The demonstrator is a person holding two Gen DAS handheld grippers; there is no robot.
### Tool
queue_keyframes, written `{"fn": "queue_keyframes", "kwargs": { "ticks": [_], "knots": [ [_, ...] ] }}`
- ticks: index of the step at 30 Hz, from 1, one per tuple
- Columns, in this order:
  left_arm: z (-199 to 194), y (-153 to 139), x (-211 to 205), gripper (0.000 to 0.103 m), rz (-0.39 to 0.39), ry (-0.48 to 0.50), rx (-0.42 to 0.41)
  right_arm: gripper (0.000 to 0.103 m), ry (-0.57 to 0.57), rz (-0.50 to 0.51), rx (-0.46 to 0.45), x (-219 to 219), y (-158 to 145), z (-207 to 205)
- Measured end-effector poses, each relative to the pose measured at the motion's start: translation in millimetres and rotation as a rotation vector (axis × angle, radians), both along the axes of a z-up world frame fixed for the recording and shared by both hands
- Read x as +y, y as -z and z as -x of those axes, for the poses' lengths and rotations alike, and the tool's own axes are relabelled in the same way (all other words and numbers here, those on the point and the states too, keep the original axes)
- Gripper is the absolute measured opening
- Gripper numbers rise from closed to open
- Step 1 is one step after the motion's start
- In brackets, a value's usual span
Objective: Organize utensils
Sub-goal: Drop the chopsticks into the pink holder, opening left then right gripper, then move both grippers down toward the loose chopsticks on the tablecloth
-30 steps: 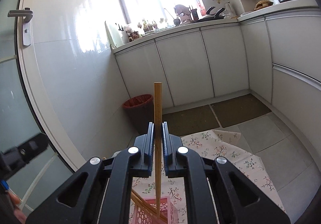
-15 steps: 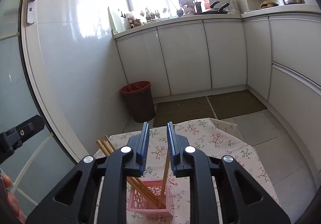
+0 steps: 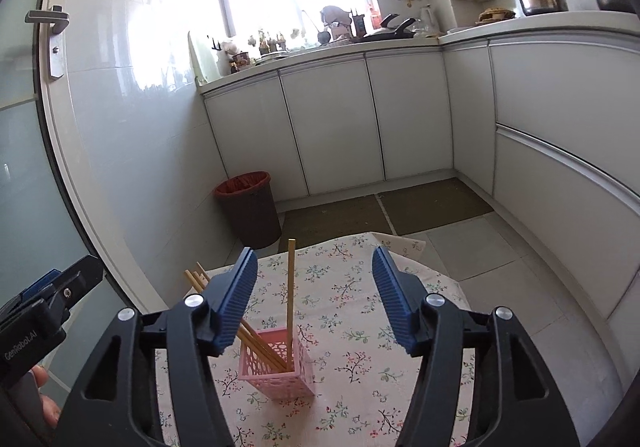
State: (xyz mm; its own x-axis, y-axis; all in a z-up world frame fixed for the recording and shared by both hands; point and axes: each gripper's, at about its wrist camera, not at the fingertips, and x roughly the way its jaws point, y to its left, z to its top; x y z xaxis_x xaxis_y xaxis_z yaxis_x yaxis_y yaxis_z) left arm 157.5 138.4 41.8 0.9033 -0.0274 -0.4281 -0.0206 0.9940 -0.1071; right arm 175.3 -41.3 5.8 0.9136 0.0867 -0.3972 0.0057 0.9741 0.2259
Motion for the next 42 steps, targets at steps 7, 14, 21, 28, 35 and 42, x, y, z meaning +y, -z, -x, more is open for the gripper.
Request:
{"fn": "queue_keyframes", "kwargs": {
  "ticks": [7,14,21,28,35,42],
  "knots": [
    [19.5,-3.6,-14.1,0.096,-0.023,0.002,-0.010,0.090,0.076,0.006,0.004,-15.4,-7.2,24.3],
    [32.4,-3.4,-25.2,0.096,-0.042,0.014,0.000,0.096,0.146,-0.006,0.031,-30.9,-9.2,42.5],
    [35.9,-0.2,-41.4,0.096,-0.093,0.067,0.040,0.096,0.173,-0.035,0.092,-54.1,2.7,64.7],
    [25.2,29.6,-64.9,0.096,-0.180,0.142,0.157,0.096,0.201,-0.149,0.243,-87.0,41.5,93.8],
    [6.2,80.5,-106.2,0.096,-0.299,0.384,0.408,0.096,0.192,-0.374,0.466,-117.9,94.9,110.6],
    [-13.6,163.7,-156.8,0.096,-0.494,0.628,0.725,0.096,0.207,-0.449,0.566,-131.8,124.3,115.7]
  ]
}}
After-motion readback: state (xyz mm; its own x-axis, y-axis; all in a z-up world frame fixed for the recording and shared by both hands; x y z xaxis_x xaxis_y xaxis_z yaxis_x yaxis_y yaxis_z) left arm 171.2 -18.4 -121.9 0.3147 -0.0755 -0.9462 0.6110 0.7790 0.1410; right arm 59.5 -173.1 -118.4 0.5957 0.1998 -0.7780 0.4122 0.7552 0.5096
